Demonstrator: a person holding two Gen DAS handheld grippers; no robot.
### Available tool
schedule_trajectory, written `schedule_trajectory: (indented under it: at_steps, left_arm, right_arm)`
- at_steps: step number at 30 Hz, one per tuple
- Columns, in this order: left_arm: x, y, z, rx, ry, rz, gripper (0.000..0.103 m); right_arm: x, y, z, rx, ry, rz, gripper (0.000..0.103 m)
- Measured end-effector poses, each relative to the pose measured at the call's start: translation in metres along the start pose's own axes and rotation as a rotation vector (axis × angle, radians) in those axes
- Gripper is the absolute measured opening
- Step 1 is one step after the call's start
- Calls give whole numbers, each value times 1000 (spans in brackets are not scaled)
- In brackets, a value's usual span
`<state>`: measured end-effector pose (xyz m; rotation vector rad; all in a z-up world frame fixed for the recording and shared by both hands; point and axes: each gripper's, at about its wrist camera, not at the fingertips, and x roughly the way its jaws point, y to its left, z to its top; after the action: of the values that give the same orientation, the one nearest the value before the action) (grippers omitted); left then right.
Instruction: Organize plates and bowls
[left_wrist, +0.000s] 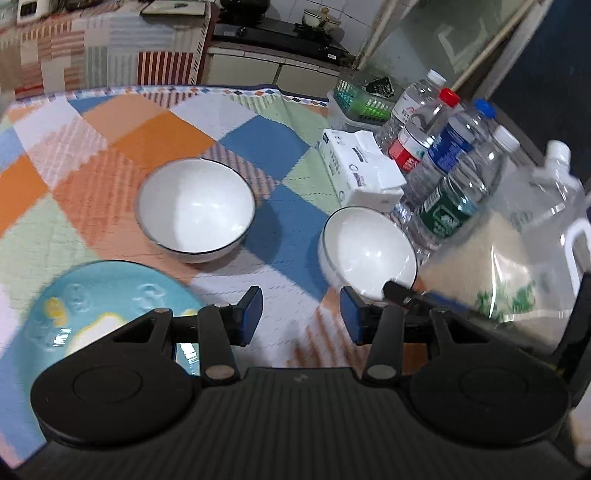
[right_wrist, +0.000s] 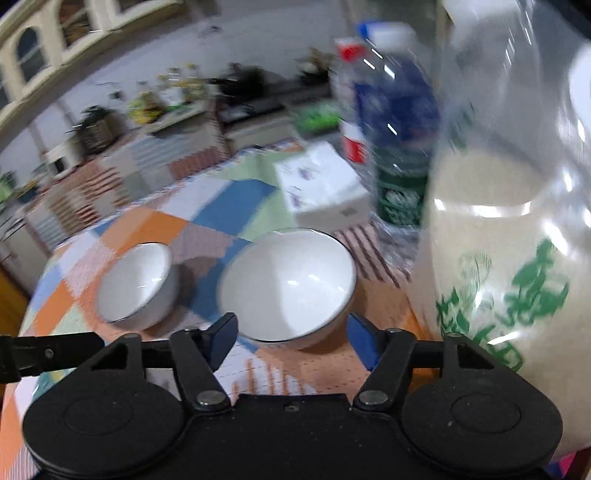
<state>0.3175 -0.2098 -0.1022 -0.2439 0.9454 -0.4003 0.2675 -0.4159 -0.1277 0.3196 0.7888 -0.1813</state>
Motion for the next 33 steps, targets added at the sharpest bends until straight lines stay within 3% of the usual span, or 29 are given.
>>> schedule_trajectory:
  at_steps: [3,6,13,18,20,21,23,33]
  left_arm:
    - [18,5,0,-69,5,-3,45]
    - [33,5,6,-74,-15,9,44]
    - [68,3,15,-104,17,-35,44]
    - [93,-2,12,-65,67,-18,37]
    - [101,-2,12,-81,92,-13,32]
    - [104,-1,12,-78,100,-24,21]
    - [108,-1,14,-71,127,-40,9]
    - [76,8,21,5,219,-85,10]
  right_arm:
    - [20,-4,-5,79,9,-27,59]
    - [35,-12,-6,168,15,-32,57]
    - [50,-19,-13,349,45,-29,32]
    - [51,-23,-14,427,50,-37,22]
    - [51,-24,-13,439,55,-47,18]
    - [52,-25,-12,440,57,-53,15]
    - [53,-25,-9,434,69,-67,11]
    - [30,-11,-2,436,151,-38,10]
